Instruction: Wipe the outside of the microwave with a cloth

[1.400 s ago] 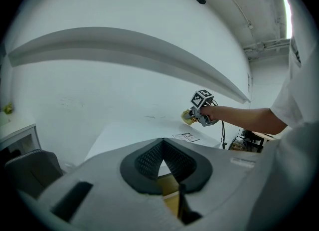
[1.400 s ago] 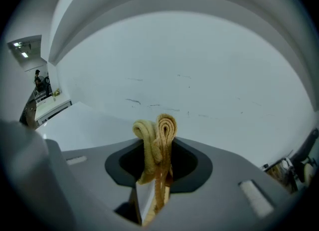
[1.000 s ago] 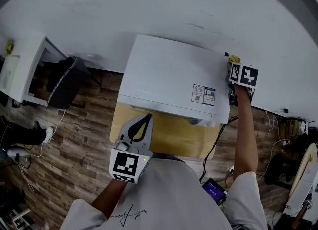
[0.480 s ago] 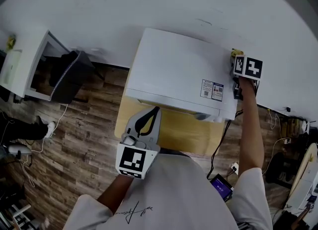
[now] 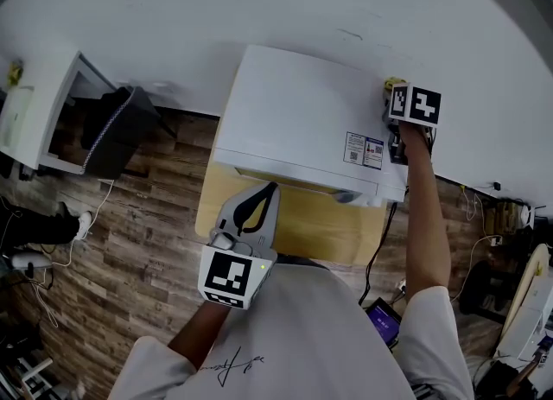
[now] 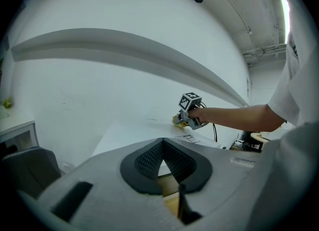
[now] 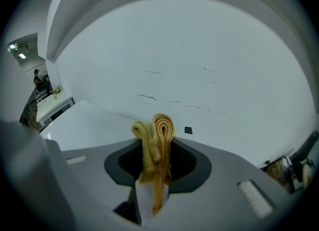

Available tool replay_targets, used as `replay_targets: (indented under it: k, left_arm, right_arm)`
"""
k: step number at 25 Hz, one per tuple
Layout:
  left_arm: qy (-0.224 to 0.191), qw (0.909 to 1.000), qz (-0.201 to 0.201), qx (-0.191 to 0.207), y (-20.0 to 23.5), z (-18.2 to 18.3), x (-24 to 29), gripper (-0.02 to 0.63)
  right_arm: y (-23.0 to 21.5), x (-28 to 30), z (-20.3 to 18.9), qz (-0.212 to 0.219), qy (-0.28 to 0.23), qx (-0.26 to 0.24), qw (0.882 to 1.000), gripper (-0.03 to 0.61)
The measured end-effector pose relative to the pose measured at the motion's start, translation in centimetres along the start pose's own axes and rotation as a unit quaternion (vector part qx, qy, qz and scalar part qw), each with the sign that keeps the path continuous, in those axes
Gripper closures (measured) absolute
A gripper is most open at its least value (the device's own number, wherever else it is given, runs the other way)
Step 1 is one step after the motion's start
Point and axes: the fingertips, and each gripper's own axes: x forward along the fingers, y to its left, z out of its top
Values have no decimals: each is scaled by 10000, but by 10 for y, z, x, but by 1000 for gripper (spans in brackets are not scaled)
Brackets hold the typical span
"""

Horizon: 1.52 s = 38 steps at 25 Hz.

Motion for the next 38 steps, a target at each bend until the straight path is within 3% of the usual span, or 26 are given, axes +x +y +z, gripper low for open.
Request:
replay_targets:
  k: [38]
  left_arm:
    - [-155, 9987, 468, -149, 31, -1, -35, 623]
  right_arm:
    - [150, 19, 33, 1081, -84, -471, 9930, 456]
